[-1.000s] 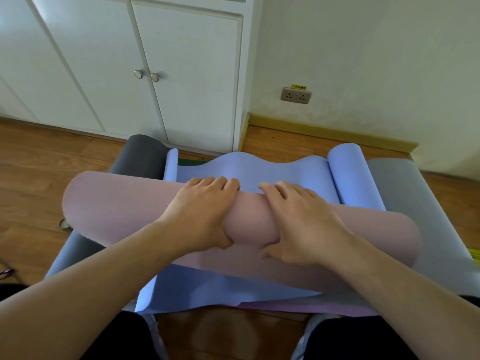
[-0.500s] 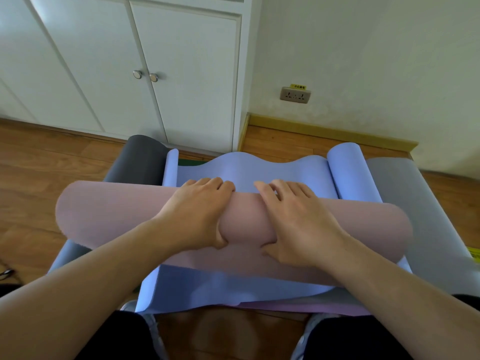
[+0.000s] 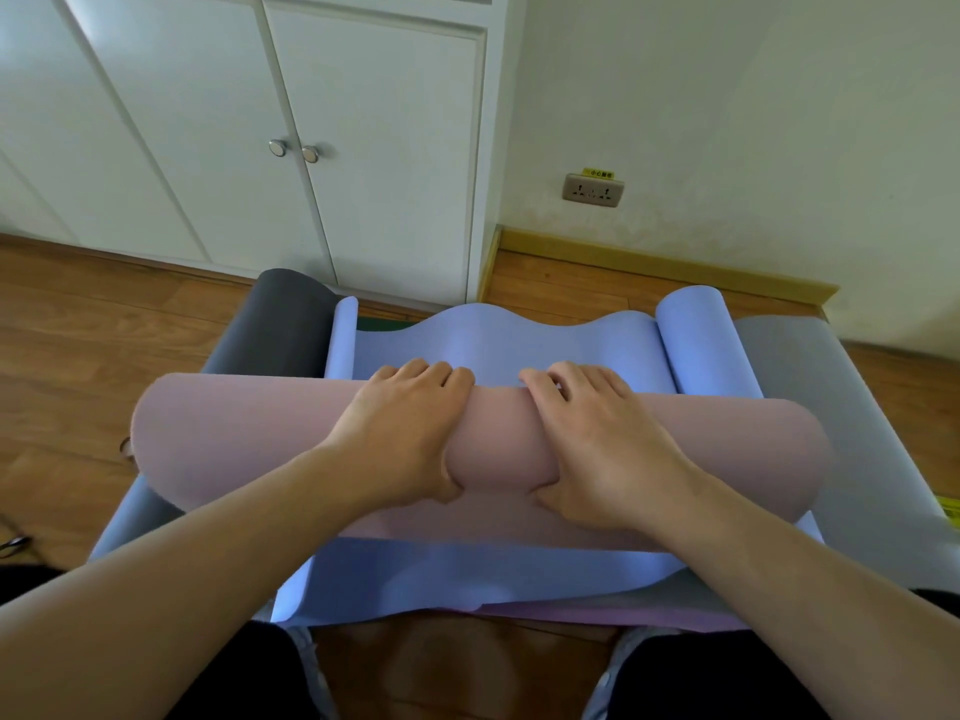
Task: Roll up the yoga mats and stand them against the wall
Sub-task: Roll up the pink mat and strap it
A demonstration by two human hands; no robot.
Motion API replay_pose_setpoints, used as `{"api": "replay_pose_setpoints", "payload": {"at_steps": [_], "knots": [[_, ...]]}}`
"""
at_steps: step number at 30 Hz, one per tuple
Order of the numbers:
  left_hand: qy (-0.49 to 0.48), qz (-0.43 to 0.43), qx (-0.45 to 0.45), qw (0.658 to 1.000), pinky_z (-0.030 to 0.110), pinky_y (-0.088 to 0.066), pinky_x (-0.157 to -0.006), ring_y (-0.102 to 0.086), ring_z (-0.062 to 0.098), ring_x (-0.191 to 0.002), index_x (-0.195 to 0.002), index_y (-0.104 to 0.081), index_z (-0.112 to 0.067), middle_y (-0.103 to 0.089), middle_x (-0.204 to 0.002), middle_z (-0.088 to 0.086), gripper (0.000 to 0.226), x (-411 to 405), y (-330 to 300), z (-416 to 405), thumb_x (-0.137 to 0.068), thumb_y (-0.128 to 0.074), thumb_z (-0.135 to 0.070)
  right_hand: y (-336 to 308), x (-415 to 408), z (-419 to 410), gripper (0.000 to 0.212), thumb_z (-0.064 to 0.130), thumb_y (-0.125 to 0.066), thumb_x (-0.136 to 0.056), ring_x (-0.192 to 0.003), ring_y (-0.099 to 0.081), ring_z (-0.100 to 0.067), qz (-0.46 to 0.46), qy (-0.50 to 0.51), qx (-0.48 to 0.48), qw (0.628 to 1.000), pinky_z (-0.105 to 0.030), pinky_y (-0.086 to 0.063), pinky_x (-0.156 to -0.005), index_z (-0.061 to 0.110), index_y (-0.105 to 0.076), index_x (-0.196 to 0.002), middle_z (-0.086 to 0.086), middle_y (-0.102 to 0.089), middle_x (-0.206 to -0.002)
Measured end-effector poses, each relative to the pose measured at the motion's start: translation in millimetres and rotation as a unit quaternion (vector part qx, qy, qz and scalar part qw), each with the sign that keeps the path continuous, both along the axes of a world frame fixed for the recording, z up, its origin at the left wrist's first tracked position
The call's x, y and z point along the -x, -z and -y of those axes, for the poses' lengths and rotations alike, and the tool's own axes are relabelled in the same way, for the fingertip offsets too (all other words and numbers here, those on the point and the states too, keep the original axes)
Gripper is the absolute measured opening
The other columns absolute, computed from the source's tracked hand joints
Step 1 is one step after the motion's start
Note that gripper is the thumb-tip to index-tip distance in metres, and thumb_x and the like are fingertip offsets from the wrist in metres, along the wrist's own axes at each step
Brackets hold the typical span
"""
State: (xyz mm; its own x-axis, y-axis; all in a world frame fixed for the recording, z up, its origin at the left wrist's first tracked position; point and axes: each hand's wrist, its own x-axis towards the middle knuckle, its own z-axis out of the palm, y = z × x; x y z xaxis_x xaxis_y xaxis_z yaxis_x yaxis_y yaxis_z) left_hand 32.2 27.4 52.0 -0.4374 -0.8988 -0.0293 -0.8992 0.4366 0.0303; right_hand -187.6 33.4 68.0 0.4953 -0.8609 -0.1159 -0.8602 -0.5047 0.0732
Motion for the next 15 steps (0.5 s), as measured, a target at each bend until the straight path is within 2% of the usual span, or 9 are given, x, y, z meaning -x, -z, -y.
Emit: {"api": "replay_pose_setpoints", "payload": {"at_steps": [2, 3, 6, 8, 10, 13, 15], "knots": [[-0.003, -0.018, -0.018, 1.0, 0.036, -0.05, -0.093, -0.057, 0.016, -0.105, -0.131, -0.047, -0.032, -0.06, -0.117, -0.011, 0.084, -4, -6, 3, -0.063, -0.075, -0.071, 1, -2, -1, 0.112, 0.062, -0.087, -0.063, -0.123, -0.048, -0.03, -0.014, -0.007, 0.013, 1.0, -0.041, -0.04, -0.113, 0.017, -0.035, -0.151, -0.006, -0.045, -0.136], [-0.006, -0.021, -0.027, 0.999, 0.036, -0.05, -0.092, -0.057, 0.015, -0.104, -0.132, -0.046, -0.033, -0.06, -0.116, -0.012, 0.085, -5, -8, 3, -0.062, -0.075, -0.073, 3, -2, -1, 0.112, 0.062, -0.089, -0.062, -0.12, -0.049, -0.029, -0.017, -0.009, 0.014, 1.0, -0.041, -0.042, -0.109, 0.017, -0.035, -0.149, -0.006, -0.046, -0.134], [-0.005, -0.015, -0.041, 0.999, 0.036, -0.049, -0.095, -0.059, 0.014, -0.105, -0.134, -0.045, -0.033, -0.059, -0.119, -0.013, 0.089, -3, -11, 1, -0.061, -0.074, -0.075, 3, -3, 2, 0.091, 0.053, -0.084, -0.065, -0.11, -0.054, -0.027, 0.004, -0.002, 0.003, 1.0, -0.04, -0.048, -0.097, 0.022, -0.042, -0.14, -0.003, -0.049, -0.126], [0.0, 0.002, -0.036, 0.999, 0.038, -0.048, -0.1, -0.057, 0.017, -0.112, -0.14, -0.041, -0.03, -0.053, -0.128, -0.009, 0.098, -2, -7, -2, -0.061, -0.075, -0.077, -3, -2, 5, 0.081, 0.052, -0.078, -0.068, -0.109, -0.056, -0.026, 0.027, 0.007, -0.005, 1.0, -0.041, -0.049, -0.096, 0.027, -0.045, -0.136, 0.0, -0.052, -0.124], [0.002, 0.03, -0.021, 0.999, 0.041, -0.048, -0.102, -0.054, 0.021, -0.115, -0.142, -0.039, -0.026, -0.049, -0.131, -0.004, 0.106, 0, -1, -5, -0.059, -0.077, -0.079, -6, -1, 7, 0.079, 0.055, -0.076, -0.068, -0.11, -0.056, -0.023, 0.042, 0.016, -0.016, 0.999, -0.041, -0.049, -0.097, 0.03, -0.045, -0.136, 0.003, -0.054, -0.124], [-0.002, 0.023, -0.016, 1.0, 0.039, -0.051, -0.096, -0.056, 0.019, -0.105, -0.132, -0.044, -0.027, -0.053, -0.12, -0.006, 0.09, 2, 6, -4, -0.061, -0.08, -0.07, -3, 0, 5, 0.084, 0.061, -0.077, -0.069, -0.113, -0.055, -0.023, 0.036, 0.01, -0.024, 0.999, -0.041, -0.048, -0.1, 0.03, -0.042, -0.138, 0.002, -0.054, -0.125], [-0.001, 0.002, -0.025, 1.0, 0.038, -0.051, -0.093, -0.057, 0.017, -0.101, -0.128, -0.047, -0.03, -0.055, -0.116, -0.008, 0.082, -1, 2, 0, -0.063, -0.079, -0.067, -3, -1, 3, 0.098, 0.065, -0.079, -0.07, -0.122, -0.052, -0.026, 0.027, 0.003, -0.021, 0.999, -0.042, -0.045, -0.108, 0.026, -0.035, -0.148, -0.001, -0.05, -0.135]]}}
